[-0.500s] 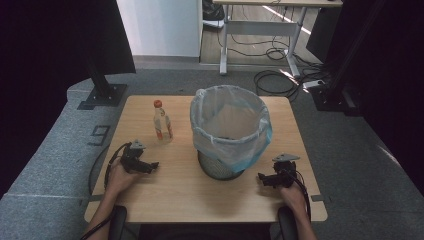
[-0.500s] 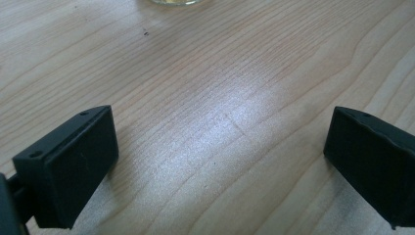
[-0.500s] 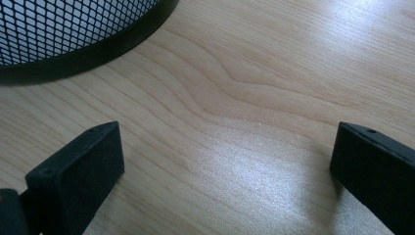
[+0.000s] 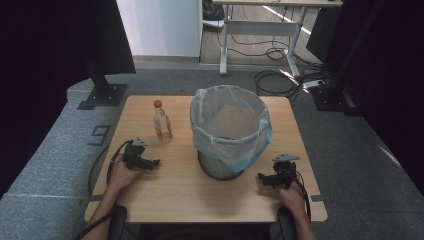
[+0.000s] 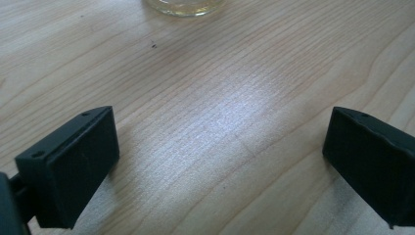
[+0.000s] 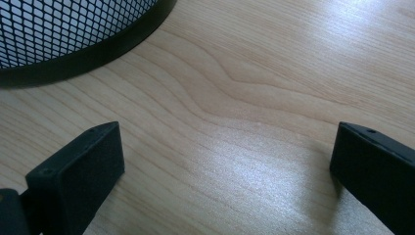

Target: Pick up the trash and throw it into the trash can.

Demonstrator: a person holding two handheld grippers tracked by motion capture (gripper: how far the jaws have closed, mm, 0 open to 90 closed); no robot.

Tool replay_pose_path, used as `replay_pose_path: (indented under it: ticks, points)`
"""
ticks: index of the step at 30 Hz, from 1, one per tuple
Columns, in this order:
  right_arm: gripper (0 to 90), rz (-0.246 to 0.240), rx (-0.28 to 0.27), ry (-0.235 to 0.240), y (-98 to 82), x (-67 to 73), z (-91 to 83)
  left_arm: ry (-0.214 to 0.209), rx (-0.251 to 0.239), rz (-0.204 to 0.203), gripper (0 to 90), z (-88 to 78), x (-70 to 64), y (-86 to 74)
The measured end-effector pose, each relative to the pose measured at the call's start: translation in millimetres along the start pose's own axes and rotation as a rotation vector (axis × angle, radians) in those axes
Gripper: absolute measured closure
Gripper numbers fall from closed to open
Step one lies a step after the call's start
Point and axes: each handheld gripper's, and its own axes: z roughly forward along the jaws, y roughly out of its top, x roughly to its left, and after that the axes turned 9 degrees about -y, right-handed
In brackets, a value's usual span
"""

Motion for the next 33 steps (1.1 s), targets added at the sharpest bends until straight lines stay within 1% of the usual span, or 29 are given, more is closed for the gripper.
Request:
replay_pose_path:
  ticks: [3, 7, 8, 11, 17, 20, 27, 33]
  points:
    - [0.0, 0.000, 0.000, -0.001, 0.0, 0.1, 0.0, -0.021, -0.006, -0.010, 0.0, -1.0, 2.2, 0.4]
    - [0.0, 0.002, 0.000, -0.002, -0.1, 0.3, -0.1, -0.039, -0.021, -0.026, 0.0, -3.5, 5.0, 1.7]
    - [0.0, 0.002, 0.000, -0.003, -0.2, 0.4, -0.2, -0.038, -0.029, -0.027, 0.0, -5.1, 5.9, 3.6]
    - [0.0, 0.002, 0.000, -0.004, -0.2, 0.4, -0.3, -0.028, -0.034, -0.023, 0.6, -6.4, 7.0, 6.1]
    - [0.0, 0.003, 0.000, -0.005, -0.3, 0.6, -0.4, -0.023, -0.023, -0.012, 0.9, -5.2, 10.3, 12.4]
    - [0.0, 0.003, 0.001, -0.006, -0.3, 0.7, -0.4, -0.026, -0.031, -0.011, 0.9, -6.0, 12.5, 16.1]
    - [0.0, 0.004, 0.001, -0.006, -0.4, 0.8, -0.5, -0.036, -0.060, -0.032, 1.1, -7.7, 20.7, 27.4]
    - [0.0, 0.004, 0.001, -0.006, -0.4, 0.8, -0.5, -0.026, -0.077, -0.025, 1.1, -7.7, 24.1, 38.4]
